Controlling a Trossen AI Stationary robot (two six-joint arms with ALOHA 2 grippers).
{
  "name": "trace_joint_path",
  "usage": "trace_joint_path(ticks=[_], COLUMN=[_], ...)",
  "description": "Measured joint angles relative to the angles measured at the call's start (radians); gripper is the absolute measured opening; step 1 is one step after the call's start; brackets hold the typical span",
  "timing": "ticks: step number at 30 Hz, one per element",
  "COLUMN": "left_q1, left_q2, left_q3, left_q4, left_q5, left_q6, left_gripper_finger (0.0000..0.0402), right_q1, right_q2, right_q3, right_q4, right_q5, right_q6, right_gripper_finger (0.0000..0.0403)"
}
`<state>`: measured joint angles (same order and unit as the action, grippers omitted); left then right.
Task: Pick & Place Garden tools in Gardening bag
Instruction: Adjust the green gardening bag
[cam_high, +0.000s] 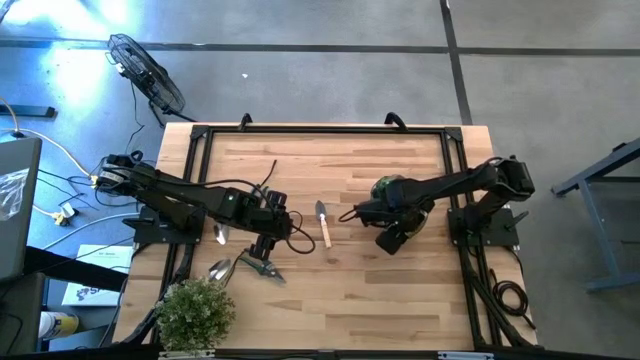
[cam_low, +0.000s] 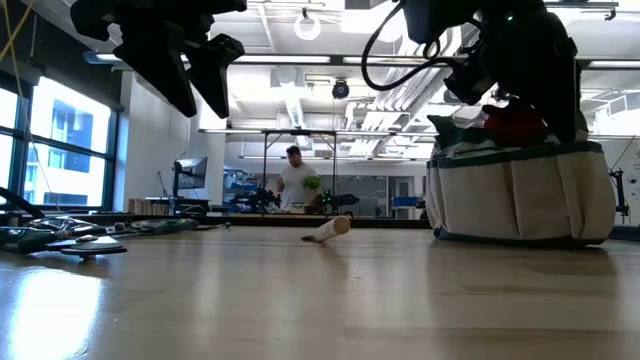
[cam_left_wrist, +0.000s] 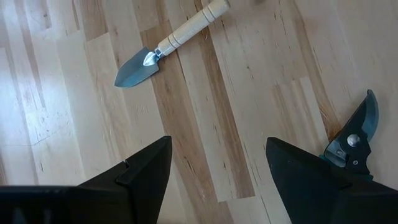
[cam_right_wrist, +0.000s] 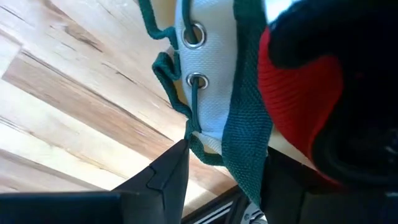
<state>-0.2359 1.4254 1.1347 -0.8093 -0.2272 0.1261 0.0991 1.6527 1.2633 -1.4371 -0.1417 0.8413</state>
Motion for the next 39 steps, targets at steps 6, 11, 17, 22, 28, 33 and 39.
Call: trace_joint_path(ticks=[6,11,17,22,28,33,39], left_q1=[0.000,0.000,0.000,0.000,0.000,0.000,0.000], left_q2=[0.000,0.000,0.000,0.000,0.000,0.000,0.000], left_q3=[0.000,0.000,0.000,0.000,0.000,0.000,0.000], left_q4=[0.002,0.002,0.001,0.001,0.006,0.007,0.007], left_q5=[-0.003,-0.003,-0.003,-0.002,-0.002,-0.002,0.000], left_q6=[0.000,0.000,0.001,0.007,0.023,0.024,0.018], left_gripper_finger=[0.0253,0.0253,0.0253,0.0253,0.0253,0.0253,0.0253], right_q1=[0.007,0.008,0.013,0.019,0.036,0.053,0.066], right_q2=[0.000,-0.003,-0.033,-0.092,-0.165,-0.187,-0.186], right_q3=[0.000,0.000,0.000,0.000,0.000,0.000,0.000], right_q4=[0.044,0.092,0.141,0.213,0.326,0.399,0.399], right_q5=[-0.004,-0.042,-0.044,-0.001,0.068,0.095,0.116], right_q6=[-0.001,-0.029,-0.051,-0.036,-0.020,-0.007,0.016], right_gripper_finger=[0.0155,0.0155,0.0155,0.0155,0.0155,0.0155,0.0155])
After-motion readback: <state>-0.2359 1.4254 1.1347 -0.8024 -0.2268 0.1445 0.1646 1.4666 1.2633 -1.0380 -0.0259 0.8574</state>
